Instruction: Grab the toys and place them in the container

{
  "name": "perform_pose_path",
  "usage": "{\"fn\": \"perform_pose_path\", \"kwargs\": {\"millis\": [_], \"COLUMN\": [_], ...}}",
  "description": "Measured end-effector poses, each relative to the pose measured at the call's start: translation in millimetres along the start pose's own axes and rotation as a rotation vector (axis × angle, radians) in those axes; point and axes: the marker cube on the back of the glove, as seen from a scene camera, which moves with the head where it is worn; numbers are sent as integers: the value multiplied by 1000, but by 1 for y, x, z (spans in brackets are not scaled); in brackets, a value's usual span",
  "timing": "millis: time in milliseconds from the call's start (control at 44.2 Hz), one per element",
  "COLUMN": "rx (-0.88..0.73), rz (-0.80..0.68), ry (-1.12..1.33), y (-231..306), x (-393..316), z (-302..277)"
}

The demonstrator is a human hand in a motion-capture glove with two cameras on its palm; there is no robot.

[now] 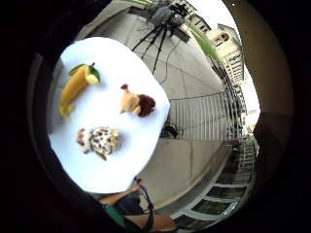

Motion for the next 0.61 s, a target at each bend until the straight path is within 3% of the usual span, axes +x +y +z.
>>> {"fn": "perform_pose_path", "kwargs": {"millis": [317, 610], "rx": [-87, -163], "rz": [-8, -21], "ry": [-27, -63], "y": [53, 72], "x": [-3, -11], "z": [122, 181]}}
